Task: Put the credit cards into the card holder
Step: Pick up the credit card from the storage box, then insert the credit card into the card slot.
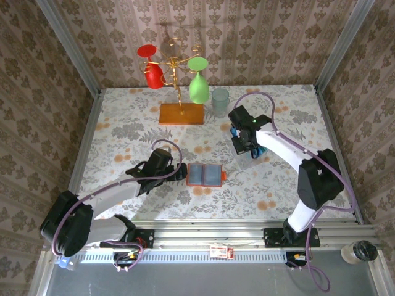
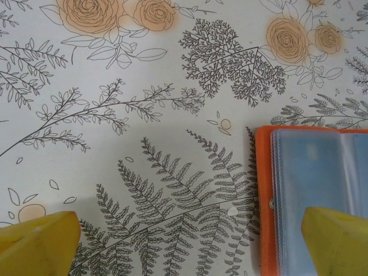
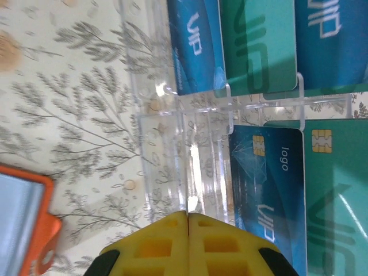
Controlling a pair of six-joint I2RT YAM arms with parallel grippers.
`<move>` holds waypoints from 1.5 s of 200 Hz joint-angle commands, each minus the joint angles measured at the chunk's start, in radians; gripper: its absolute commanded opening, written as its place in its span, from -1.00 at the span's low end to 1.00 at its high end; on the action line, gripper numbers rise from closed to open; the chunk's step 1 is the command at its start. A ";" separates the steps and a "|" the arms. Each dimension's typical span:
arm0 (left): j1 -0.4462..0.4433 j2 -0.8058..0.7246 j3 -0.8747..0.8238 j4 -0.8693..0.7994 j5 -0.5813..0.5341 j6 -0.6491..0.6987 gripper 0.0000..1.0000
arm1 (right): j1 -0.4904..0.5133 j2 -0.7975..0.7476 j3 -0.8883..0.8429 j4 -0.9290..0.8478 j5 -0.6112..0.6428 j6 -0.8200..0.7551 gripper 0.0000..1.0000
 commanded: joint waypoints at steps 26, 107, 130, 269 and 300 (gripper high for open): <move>-0.002 -0.020 -0.024 0.016 -0.012 0.001 1.00 | 0.013 -0.144 -0.045 0.110 -0.301 0.155 -1.00; -0.004 0.029 0.012 -0.044 0.017 0.036 1.00 | 0.093 -0.081 -0.316 0.641 -0.623 0.525 -1.00; -0.007 0.056 0.023 -0.045 0.027 0.043 1.00 | 0.125 -0.027 -0.316 0.672 -0.618 0.542 -1.00; -0.043 0.126 0.043 -0.001 0.023 0.057 1.00 | 0.159 0.125 -0.317 0.725 -0.625 0.569 -1.00; -0.053 0.145 0.048 0.019 0.027 0.057 1.00 | 0.158 0.128 -0.318 0.724 -0.627 0.570 -1.00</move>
